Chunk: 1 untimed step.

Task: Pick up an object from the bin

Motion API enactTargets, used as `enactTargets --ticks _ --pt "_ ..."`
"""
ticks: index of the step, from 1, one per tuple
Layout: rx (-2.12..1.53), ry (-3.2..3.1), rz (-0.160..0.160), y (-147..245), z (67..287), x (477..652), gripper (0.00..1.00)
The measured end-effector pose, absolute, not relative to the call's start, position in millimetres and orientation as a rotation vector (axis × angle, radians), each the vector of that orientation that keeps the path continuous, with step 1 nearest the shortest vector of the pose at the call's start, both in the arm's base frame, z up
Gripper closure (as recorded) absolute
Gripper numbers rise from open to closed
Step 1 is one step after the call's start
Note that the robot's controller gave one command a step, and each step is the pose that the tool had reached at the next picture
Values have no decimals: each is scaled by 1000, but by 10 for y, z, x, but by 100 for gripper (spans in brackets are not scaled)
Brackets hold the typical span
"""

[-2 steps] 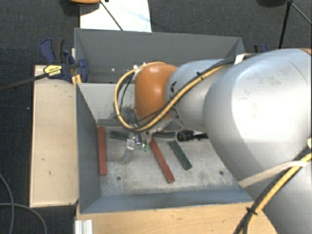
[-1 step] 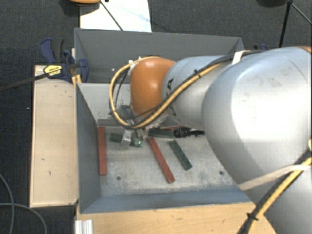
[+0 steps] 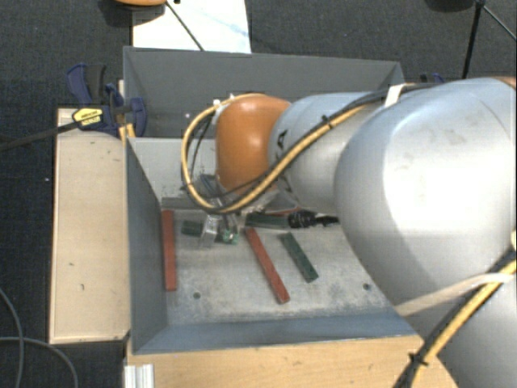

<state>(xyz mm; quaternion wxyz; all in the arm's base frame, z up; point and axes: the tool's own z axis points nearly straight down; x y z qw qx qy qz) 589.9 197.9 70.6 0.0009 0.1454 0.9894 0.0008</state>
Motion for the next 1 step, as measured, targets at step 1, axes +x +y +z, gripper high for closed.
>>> enactTargets --ticks 1 --pt "89 3137 3 2059 1541 5744 100"
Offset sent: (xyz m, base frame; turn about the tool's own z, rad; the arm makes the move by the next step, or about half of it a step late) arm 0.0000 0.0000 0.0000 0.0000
